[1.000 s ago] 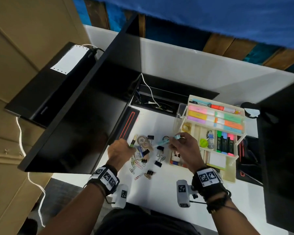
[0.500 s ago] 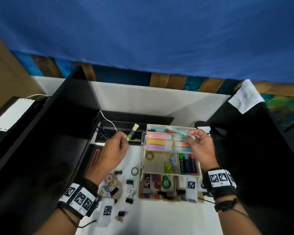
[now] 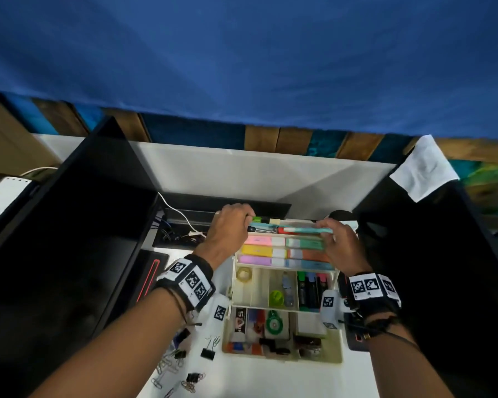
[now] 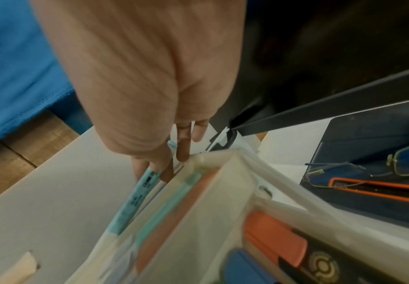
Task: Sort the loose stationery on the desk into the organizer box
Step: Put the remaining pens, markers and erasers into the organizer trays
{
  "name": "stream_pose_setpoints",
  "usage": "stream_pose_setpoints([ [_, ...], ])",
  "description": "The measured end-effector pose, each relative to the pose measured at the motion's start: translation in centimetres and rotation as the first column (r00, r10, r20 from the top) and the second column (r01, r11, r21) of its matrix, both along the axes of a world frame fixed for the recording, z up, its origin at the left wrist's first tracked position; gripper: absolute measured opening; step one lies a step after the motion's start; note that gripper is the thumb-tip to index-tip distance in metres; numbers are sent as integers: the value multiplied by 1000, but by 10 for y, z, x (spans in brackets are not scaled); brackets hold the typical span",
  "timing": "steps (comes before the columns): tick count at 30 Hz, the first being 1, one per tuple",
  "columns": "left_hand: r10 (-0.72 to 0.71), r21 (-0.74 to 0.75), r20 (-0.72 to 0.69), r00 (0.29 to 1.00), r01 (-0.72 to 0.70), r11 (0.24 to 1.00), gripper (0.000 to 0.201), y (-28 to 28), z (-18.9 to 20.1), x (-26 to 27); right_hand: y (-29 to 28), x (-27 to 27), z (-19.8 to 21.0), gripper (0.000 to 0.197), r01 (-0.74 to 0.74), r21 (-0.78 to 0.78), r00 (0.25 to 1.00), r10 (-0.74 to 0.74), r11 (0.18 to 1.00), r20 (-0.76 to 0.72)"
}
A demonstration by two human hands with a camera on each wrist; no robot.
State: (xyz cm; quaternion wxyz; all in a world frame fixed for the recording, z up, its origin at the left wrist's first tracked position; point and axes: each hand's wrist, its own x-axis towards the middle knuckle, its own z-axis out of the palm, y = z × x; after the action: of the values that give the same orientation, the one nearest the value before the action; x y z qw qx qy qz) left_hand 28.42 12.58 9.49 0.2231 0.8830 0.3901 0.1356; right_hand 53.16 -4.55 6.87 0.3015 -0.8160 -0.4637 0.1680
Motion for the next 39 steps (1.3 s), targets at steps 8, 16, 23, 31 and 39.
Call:
stream_pose_setpoints([
  [8, 46, 33, -36, 998, -45, 998, 20, -2, -13, 17, -11, 5, -1, 22, 101, 215, 990, -75, 971, -123],
  [16, -18, 98, 50, 999, 13, 995, 18, -25, -18, 66, -34, -3, 0, 18, 369, 234, 897, -279, 899, -342],
  [23, -69, 91, 128, 989, 57, 994, 12, -41, -25, 91, -42, -10, 2, 21, 348, 212, 899, -261, 913, -351],
  [31, 64, 37, 188, 980, -72, 997, 6, -44, -25, 91, -48, -3, -3, 20, 426, 191, 873, -347, 884, -343],
  [39, 129, -123, 176, 976, -109, 986, 11, -47, -23, 82, -48, -7, 3, 21, 460, 245, 854, -350, 853, -385],
])
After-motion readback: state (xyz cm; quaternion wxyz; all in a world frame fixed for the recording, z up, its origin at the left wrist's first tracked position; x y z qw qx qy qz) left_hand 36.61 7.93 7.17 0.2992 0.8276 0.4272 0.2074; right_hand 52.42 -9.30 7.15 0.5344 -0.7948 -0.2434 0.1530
